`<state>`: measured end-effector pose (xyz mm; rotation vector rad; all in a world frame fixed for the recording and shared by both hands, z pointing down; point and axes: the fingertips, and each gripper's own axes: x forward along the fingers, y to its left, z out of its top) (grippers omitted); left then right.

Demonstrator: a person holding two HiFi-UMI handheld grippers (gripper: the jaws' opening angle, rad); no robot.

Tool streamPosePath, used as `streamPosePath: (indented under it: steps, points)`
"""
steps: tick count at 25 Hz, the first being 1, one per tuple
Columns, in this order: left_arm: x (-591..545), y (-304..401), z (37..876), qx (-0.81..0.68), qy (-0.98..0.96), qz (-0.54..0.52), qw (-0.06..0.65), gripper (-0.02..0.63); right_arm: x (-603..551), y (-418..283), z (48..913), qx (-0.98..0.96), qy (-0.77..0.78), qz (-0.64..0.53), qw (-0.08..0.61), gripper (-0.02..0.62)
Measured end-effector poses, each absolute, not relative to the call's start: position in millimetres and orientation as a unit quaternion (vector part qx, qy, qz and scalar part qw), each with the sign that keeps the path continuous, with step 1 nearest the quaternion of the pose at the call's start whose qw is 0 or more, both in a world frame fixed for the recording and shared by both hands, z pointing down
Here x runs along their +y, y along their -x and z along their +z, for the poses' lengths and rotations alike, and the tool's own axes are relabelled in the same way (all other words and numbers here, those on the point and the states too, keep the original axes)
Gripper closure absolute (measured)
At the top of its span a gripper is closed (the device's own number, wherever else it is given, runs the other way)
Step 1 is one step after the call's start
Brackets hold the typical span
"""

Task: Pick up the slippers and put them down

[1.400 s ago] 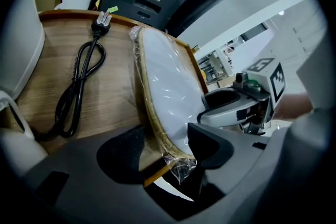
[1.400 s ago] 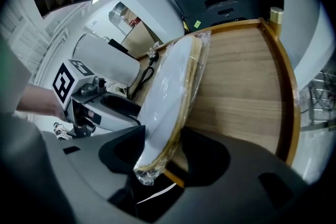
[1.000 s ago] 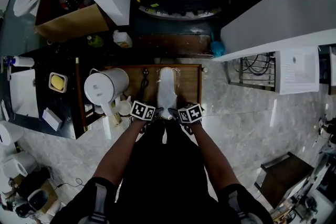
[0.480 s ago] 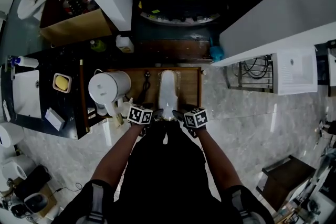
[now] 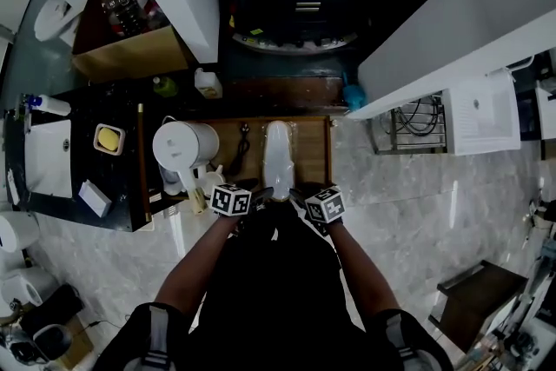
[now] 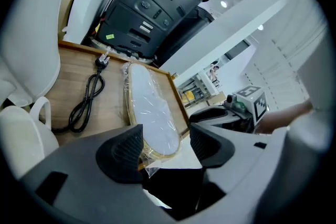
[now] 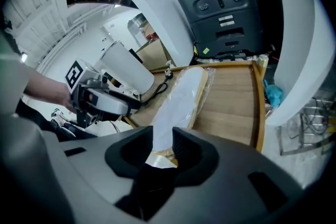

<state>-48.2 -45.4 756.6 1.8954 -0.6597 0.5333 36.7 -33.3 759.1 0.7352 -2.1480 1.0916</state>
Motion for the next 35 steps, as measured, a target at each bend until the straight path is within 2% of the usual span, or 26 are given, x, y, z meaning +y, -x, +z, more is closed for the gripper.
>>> streamPosePath:
  steps: [4,6,14,21,35]
  points:
    - [-43.5,48.1,745.6,-0.276,-0.798,0.209,0.493,0.371,-30.2,-35.2,746.6,-0.822,-0.286,0.395,0.293,0.557]
    - [-43.6,47.5,737.8,-0.278,-0.805,0.201,0.485,0.393,-29.9,-36.1,737.9,-0.826,-0.295,0.390,0.280,0.583]
    - [-34.2,49.1,703.8,-0.261,-0.834,0.157,0.459,0.553,-22.7,-33.4,703.5,-0.841,-0.327,0.358,0.239,0.586]
    - [-14.5,49.8,662.3,-0.233,-0.867,0.124,0.422,0.594,-7.6,-22.6,674.0,-0.857,-0.329,0.341,0.202,0.586]
    - [4.1,54.9,620.7,-0.221,-0.898,0.104,0.367,0.595,10.7,0.0,626.2,-0.881,-0.325,0.294,0.176,0.588]
